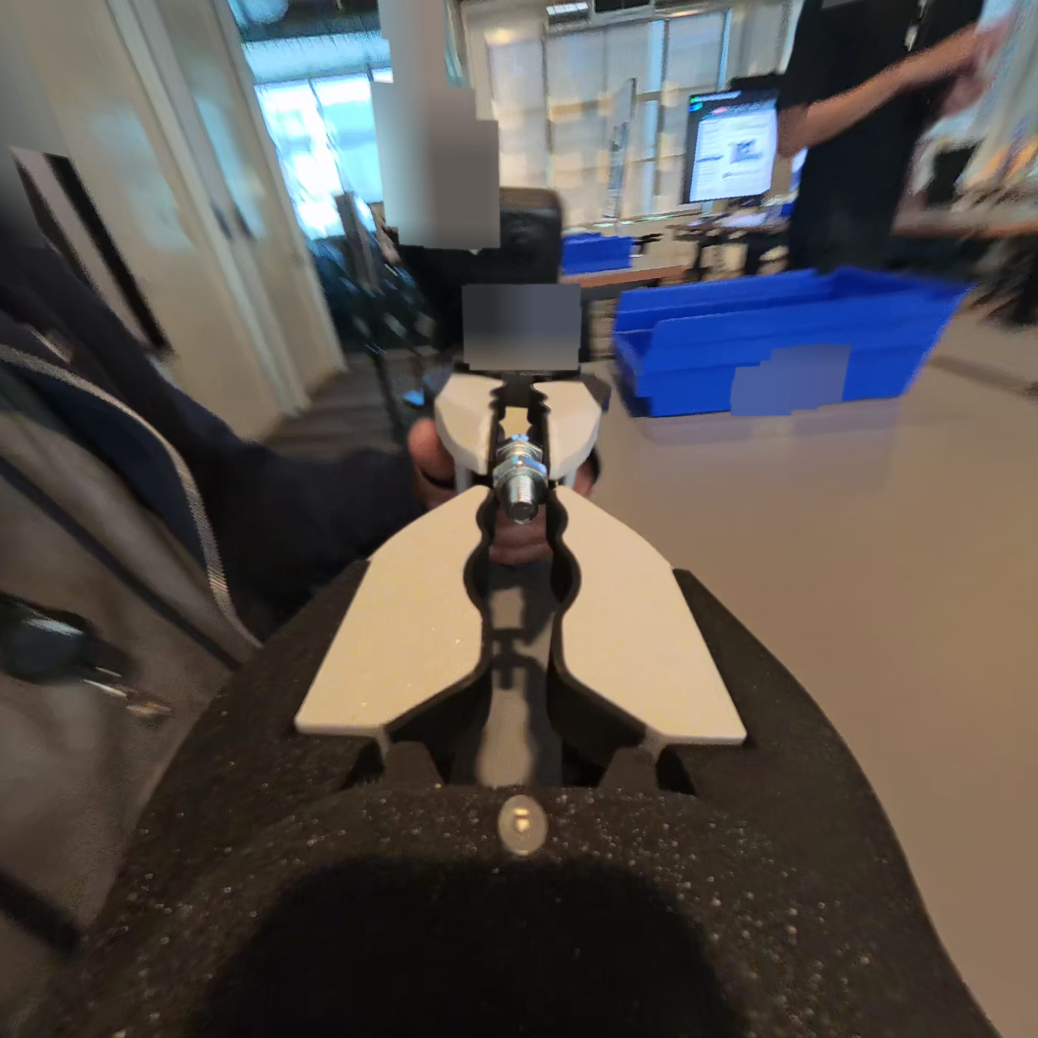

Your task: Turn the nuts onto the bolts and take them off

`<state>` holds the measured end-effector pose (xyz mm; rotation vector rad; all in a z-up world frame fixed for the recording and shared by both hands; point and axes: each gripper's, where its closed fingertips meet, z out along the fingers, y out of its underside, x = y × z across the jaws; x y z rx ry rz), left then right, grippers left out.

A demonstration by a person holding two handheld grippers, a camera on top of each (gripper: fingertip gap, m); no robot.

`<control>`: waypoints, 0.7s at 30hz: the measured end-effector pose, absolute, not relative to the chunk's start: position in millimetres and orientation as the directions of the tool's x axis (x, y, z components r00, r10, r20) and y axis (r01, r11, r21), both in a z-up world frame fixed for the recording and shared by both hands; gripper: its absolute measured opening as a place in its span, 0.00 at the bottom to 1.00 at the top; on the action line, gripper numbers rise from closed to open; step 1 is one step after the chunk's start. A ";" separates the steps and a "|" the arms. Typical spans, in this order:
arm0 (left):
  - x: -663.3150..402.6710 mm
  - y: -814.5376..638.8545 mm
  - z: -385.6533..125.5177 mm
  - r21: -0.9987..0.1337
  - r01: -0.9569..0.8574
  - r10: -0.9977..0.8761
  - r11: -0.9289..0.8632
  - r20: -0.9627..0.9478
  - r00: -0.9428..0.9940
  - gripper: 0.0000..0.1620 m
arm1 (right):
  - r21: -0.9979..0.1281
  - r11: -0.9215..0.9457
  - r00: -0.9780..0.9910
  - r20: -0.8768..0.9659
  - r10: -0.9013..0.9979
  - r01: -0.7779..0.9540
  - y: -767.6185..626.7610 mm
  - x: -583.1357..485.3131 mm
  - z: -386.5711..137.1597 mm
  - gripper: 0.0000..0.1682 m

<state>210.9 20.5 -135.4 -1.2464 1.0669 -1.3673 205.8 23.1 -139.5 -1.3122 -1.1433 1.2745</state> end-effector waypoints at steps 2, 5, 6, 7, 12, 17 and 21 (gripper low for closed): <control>211.6 20.8 -138.4 -0.952 0.095 -0.956 -0.291 0.284 -0.080 0.11 | -0.998 0.034 0.079 0.038 0.996 0.050 23.7 205.7 -143.1 0.10; 211.9 23.5 -140.0 -0.897 0.117 -0.901 -0.426 0.409 -0.146 0.11 | -0.978 0.184 0.146 0.198 0.969 0.099 25.8 205.7 -145.6 0.10; 211.9 24.5 -139.4 -0.905 0.121 -0.910 -0.409 0.393 -0.132 0.11 | -0.979 0.180 0.152 0.193 0.969 0.096 26.0 205.4 -145.1 0.10; 211.8 24.1 -138.6 -0.919 0.124 -0.926 -0.373 0.360 -0.116 0.11 | -0.986 0.145 0.140 0.155 0.978 0.080 25.9 205.3 -144.3 0.10; 210.8 23.6 -133.4 -0.973 0.138 -0.983 -0.186 0.185 -0.024 0.11 | -0.992 -0.128 0.053 -0.127 0.990 0.019 27.9 202.9 -144.1 0.29; 207.8 26.1 -131.7 -0.993 0.120 -0.996 -0.014 0.023 0.081 0.11 | -0.943 -0.324 -0.055 -0.321 0.946 -0.074 25.2 204.1 -132.1 0.23; 207.3 25.0 -130.8 -0.992 0.099 -0.991 0.072 -0.060 0.119 0.11 | -0.924 -0.379 -0.078 -0.375 0.924 -0.048 23.3 202.6 -134.3 0.21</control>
